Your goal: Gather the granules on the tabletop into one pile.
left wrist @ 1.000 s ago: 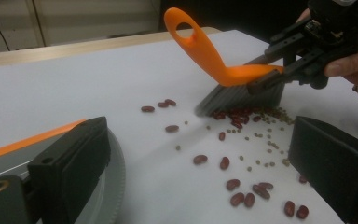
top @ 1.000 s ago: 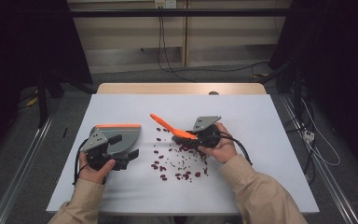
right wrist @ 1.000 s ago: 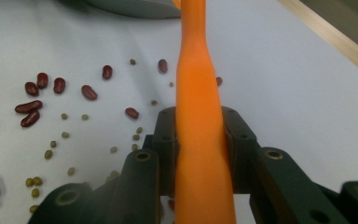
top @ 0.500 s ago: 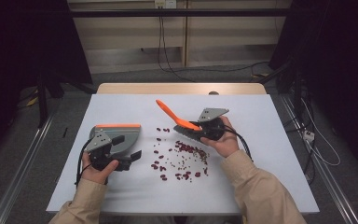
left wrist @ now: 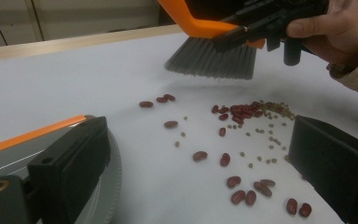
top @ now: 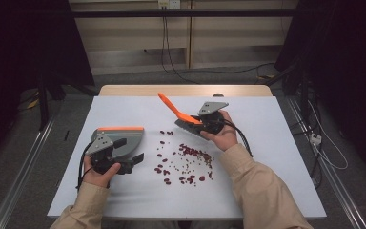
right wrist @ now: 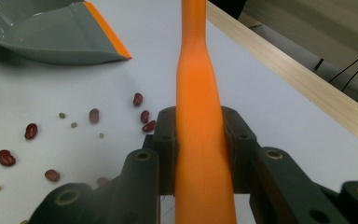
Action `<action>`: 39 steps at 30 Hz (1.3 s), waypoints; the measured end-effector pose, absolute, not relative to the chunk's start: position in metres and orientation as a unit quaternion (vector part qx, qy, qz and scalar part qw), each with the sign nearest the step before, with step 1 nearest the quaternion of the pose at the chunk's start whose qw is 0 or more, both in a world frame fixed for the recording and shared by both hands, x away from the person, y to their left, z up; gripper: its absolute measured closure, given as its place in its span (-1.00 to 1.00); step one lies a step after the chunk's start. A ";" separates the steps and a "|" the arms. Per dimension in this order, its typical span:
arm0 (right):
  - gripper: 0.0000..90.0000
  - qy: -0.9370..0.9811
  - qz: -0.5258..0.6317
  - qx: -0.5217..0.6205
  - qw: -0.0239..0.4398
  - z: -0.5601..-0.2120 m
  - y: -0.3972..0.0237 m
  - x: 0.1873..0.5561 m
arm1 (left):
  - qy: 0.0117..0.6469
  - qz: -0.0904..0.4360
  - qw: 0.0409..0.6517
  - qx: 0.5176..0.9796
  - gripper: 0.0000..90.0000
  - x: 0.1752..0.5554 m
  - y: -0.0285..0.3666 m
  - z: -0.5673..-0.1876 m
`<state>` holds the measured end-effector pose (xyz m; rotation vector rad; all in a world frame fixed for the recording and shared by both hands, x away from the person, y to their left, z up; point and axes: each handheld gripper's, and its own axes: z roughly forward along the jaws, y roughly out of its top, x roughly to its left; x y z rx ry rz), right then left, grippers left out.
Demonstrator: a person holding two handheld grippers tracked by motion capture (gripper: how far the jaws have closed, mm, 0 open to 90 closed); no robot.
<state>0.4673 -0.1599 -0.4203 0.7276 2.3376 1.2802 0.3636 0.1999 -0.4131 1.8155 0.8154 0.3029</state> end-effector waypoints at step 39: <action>0.59 0.858 0.450 0.170 0.179 -0.441 -0.093 0.500 | 0.354 0.127 0.533 0.758 -0.88 0.365 0.204 -0.415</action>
